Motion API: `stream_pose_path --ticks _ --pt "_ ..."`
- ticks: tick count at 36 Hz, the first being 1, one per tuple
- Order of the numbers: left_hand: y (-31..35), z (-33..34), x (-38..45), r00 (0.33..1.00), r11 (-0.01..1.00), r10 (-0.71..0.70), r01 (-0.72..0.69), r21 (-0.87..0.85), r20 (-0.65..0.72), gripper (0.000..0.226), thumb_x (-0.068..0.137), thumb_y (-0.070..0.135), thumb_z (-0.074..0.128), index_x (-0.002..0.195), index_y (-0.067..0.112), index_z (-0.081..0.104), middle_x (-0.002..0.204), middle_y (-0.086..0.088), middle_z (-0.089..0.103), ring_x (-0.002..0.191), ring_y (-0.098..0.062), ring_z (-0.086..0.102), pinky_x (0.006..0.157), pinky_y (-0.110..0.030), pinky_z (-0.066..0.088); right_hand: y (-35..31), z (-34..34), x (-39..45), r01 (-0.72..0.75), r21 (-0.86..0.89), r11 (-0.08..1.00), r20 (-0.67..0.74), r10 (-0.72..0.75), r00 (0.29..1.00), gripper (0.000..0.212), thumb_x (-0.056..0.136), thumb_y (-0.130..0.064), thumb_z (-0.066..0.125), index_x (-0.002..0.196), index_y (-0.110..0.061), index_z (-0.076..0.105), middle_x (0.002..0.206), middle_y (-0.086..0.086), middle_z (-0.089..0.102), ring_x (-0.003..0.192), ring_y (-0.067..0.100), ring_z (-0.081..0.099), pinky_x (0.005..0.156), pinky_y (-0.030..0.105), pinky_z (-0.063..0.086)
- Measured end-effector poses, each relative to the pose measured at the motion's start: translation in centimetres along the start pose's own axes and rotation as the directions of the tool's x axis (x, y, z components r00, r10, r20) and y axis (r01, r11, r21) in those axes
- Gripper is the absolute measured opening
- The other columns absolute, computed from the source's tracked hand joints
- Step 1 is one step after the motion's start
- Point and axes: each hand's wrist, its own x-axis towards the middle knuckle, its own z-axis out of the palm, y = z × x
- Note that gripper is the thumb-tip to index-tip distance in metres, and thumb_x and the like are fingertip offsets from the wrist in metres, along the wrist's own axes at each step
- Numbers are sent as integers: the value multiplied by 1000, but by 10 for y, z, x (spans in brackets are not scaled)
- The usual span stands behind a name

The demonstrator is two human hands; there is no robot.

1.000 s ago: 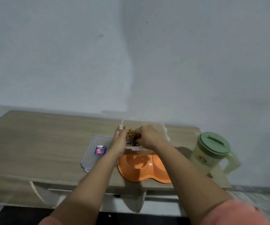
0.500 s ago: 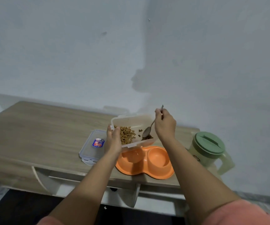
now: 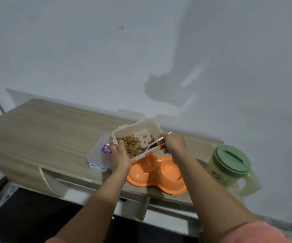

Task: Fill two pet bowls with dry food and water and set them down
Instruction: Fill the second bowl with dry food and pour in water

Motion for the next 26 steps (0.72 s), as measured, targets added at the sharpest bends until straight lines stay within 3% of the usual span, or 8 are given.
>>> stream_pose_path --ticks 4,10,19,26 --pt "-2 6 -7 1000 1000 13 -13 -3 2 51 102 42 27 152 37 15 145 -6 46 127 -30 47 106 -48 39 7 5 -2 -69 58 996 42 67 997 24 90 -5 48 72 0 63 58 15 61 45 25 48 39 23 33" --pt "-5 8 -14 996 999 35 -34 10 -76 54 102 40 27 154 31 11 149 -9 40 133 -31 42 109 -48 36 15 5 3 -94 188 978 -24 101 995 22 93 -5 43 80 -3 61 58 13 57 40 20 49 36 22 34" --pt "-14 4 -28 967 991 -114 127 44 -230 55 103 43 20 154 30 5 145 -24 41 130 -41 40 104 -46 32 20 12 8 -73 304 950 -33 86 996 24 96 -10 46 75 -8 58 58 12 60 44 18 53 41 26 37" --pt "-11 -1 -42 949 988 -149 129 -88 -277 55 104 37 24 155 27 4 155 -20 20 139 -38 29 109 -46 30 22 19 10 -82 327 942 13 82 997 24 98 -10 42 80 -6 58 60 8 57 44 16 55 39 24 35"
